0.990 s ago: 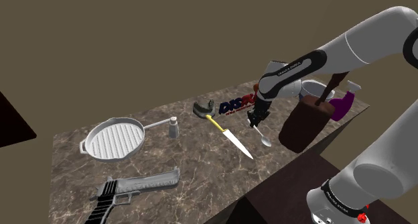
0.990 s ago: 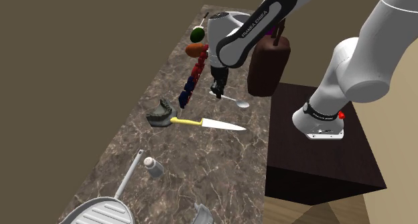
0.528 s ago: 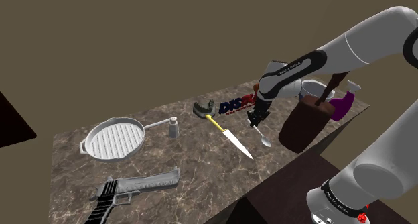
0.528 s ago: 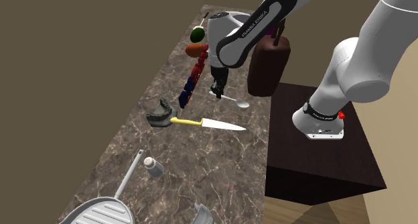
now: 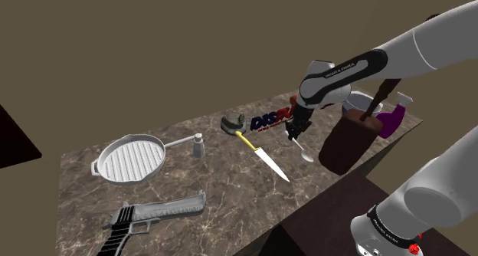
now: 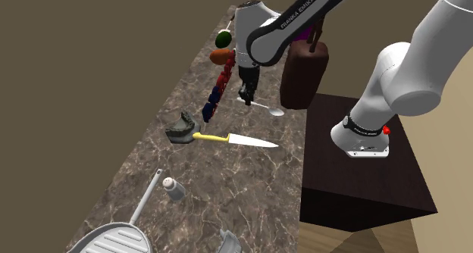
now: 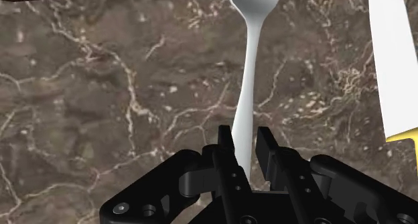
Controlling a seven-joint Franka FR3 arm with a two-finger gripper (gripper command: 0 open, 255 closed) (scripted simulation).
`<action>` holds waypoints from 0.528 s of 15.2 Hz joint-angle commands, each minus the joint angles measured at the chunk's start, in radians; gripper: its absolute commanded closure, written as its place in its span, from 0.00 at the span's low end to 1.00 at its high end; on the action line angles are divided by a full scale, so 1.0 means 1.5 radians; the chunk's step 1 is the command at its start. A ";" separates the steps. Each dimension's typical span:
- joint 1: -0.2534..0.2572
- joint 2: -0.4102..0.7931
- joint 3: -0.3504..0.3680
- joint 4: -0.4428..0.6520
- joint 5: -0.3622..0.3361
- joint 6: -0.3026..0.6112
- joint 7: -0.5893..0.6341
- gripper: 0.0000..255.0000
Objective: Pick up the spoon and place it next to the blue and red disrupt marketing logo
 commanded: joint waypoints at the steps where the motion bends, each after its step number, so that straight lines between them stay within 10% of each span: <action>1: -0.001 -0.015 -0.001 0.005 -0.005 -0.019 0.005 1.00; 8: -0.003 -0.063 -0.001 0.024 -0.018 -0.086 0.021 1.00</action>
